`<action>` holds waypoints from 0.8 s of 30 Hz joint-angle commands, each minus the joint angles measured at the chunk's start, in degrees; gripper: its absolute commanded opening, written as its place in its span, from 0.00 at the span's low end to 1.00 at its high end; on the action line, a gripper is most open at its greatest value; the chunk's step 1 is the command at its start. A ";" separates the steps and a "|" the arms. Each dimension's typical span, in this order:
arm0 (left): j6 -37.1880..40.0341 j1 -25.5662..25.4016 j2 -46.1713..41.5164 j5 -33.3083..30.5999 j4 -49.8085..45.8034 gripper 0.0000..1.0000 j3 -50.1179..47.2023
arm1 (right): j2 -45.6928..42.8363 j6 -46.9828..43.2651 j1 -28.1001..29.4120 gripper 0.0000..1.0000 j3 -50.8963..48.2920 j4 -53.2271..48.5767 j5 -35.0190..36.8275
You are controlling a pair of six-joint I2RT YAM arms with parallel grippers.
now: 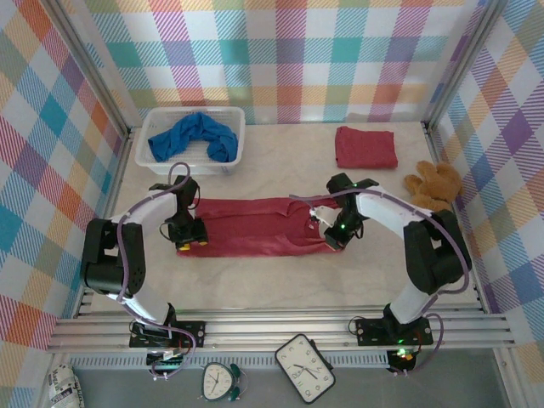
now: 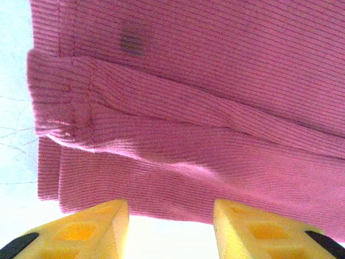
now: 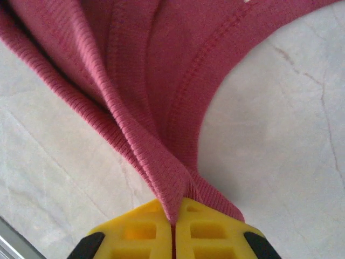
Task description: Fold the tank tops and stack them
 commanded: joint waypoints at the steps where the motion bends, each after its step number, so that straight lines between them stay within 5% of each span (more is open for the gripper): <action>1: 1.05 0.34 1.21 -1.29 -1.35 0.45 1.25 | 3.66 -1.52 -1.21 0.12 3.30 -3.31 -0.51; 12: 1.80 0.34 1.48 -1.27 -2.68 0.46 3.24 | 10.18 0.04 -4.99 0.22 6.34 -1.54 4.11; 24: 3.92 0.30 9.89 0.67 -2.49 0.46 18.14 | -1.19 6.22 -5.11 0.50 3.94 2.15 18.55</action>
